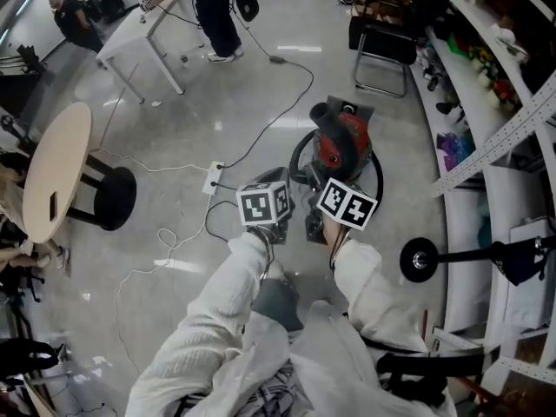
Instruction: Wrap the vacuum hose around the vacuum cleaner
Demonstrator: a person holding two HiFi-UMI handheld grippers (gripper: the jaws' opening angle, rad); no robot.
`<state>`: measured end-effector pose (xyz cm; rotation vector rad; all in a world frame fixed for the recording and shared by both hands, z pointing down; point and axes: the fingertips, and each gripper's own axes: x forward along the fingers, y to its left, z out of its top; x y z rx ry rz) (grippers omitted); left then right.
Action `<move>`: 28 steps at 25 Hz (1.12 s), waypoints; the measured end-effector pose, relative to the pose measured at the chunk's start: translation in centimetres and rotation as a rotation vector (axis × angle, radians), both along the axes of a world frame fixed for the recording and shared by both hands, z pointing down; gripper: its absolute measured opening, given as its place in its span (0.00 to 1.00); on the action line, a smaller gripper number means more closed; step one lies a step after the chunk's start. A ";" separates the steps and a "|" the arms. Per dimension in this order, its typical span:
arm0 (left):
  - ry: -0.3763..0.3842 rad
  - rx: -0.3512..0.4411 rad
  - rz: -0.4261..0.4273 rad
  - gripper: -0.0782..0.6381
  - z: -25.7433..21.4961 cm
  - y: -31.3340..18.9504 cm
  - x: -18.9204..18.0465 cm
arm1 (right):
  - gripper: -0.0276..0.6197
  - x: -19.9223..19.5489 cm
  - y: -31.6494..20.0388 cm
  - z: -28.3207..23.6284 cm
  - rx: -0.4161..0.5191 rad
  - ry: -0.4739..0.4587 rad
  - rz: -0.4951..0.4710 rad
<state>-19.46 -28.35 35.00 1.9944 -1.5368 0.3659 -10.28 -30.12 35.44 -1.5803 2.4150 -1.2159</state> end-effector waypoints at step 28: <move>-0.024 -0.136 0.154 0.10 15.6 13.5 17.9 | 0.41 19.1 17.7 25.4 -0.443 -0.303 0.337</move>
